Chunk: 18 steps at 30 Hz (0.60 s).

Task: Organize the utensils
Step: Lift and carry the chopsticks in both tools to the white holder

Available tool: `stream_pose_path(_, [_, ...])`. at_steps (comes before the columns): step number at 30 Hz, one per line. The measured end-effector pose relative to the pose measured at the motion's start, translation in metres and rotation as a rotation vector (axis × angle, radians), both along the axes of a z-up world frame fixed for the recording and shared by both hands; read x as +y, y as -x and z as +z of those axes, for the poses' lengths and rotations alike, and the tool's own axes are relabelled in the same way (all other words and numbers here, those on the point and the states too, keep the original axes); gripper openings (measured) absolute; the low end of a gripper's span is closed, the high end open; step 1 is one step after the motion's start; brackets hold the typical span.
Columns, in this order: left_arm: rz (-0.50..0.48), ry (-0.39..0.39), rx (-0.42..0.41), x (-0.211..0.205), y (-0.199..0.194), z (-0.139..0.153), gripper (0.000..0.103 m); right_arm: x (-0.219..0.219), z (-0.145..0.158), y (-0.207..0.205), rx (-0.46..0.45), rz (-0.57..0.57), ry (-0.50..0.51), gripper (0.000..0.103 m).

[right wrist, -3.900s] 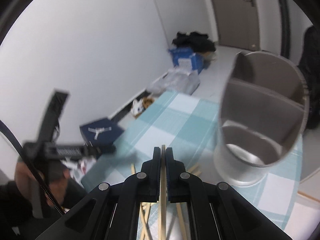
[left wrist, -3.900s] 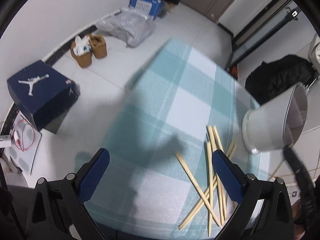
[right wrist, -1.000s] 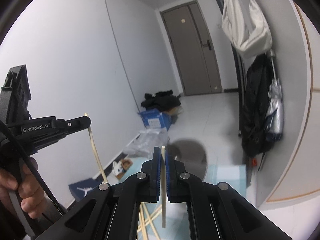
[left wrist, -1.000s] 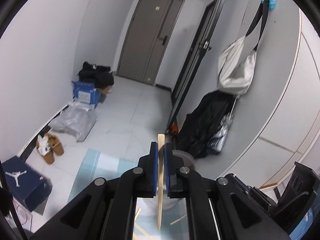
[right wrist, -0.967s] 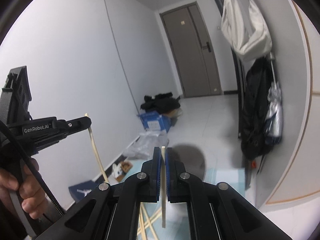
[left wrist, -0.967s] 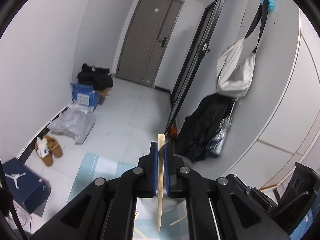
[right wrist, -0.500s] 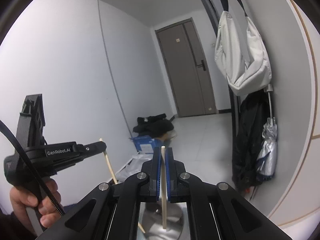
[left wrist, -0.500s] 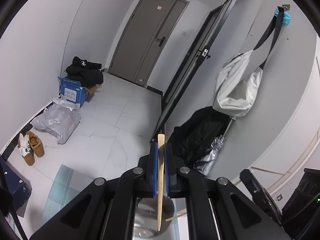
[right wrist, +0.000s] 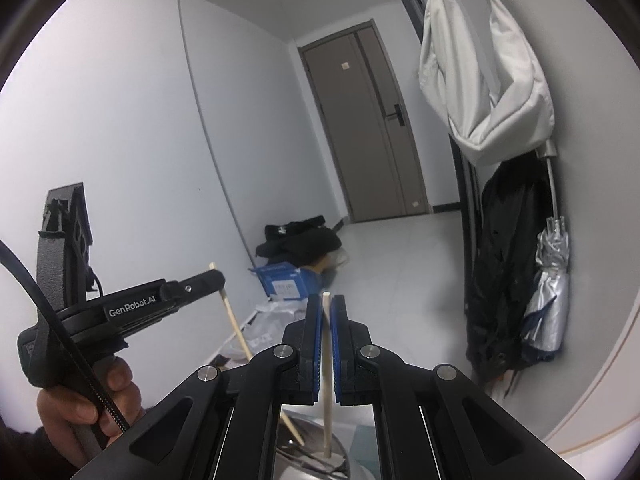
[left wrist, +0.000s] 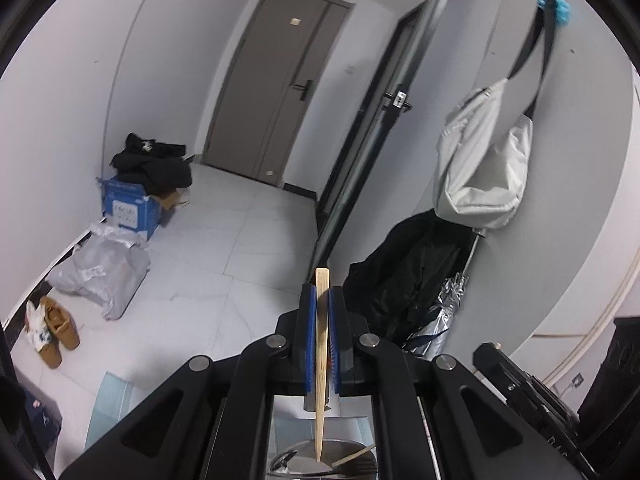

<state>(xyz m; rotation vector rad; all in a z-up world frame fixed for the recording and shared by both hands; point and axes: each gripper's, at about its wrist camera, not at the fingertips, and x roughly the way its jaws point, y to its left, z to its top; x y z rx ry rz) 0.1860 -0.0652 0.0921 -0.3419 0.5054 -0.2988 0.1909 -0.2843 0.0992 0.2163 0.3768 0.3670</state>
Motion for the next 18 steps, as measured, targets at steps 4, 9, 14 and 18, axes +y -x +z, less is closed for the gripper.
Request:
stream_pose_path(4, [-0.034,-0.048,-0.013,-0.008,0.0,-0.008,0.003,0.003,-0.012,-0.002,0.013,0.012,-0.004,0.004])
stream_pose_path(9, [-0.045,-0.074,-0.002,-0.008,0.001,-0.016,0.003,0.009,-0.025,-0.003,0.044,0.023,-0.001,0.004])
stream_pose_path(14, [-0.053,-0.082,0.022,-0.009,0.0,-0.022,0.003,0.014,-0.036,0.002,0.055,0.031,0.019,0.004])
stream_pose_path(18, [-0.067,-0.128,0.029,-0.016,0.003,-0.024,0.003,0.016,-0.045,0.005,0.069,0.029,0.027,0.004])
